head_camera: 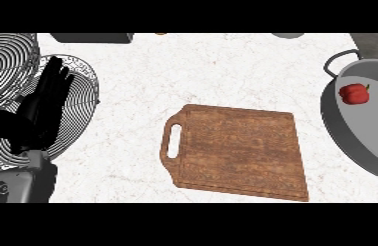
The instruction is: Pick the bell pepper from the cutting board and place it in the pot
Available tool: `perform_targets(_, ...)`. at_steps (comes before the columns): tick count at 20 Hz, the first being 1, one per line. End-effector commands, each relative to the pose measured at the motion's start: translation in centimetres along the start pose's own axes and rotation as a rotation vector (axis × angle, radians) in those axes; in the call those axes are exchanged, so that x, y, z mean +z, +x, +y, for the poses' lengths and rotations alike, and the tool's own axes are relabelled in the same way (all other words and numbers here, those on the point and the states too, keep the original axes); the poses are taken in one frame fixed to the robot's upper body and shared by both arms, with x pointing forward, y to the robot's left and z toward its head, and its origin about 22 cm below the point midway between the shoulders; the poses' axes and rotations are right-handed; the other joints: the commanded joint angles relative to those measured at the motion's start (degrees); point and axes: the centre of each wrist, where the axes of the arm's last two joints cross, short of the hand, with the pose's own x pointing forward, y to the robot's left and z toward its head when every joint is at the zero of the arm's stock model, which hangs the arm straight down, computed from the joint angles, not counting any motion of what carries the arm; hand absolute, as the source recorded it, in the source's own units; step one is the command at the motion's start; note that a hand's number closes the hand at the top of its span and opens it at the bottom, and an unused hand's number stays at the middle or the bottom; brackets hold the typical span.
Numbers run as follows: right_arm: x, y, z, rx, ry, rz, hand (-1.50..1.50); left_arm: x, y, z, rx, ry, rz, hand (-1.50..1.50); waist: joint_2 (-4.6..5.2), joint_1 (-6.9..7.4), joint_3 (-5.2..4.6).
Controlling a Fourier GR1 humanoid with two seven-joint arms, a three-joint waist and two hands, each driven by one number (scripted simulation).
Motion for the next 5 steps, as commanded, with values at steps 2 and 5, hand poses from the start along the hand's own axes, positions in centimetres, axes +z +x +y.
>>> perform_targets(2, 1.7, 0.1, -1.9, -0.064, 0.09, -0.078, -1.5, -0.1, 0.4, -0.5, 0.002, -0.007, -0.006, 0.0, 0.05, -0.21, 0.19)
perform_targets(5, 1.2, -0.2, -1.0, -0.067, 0.065, -0.081, -1.5, 0.9, 0.1, -1.0, -0.005, -0.014, -0.004, 0.0, -0.09, 0.63, 0.14)
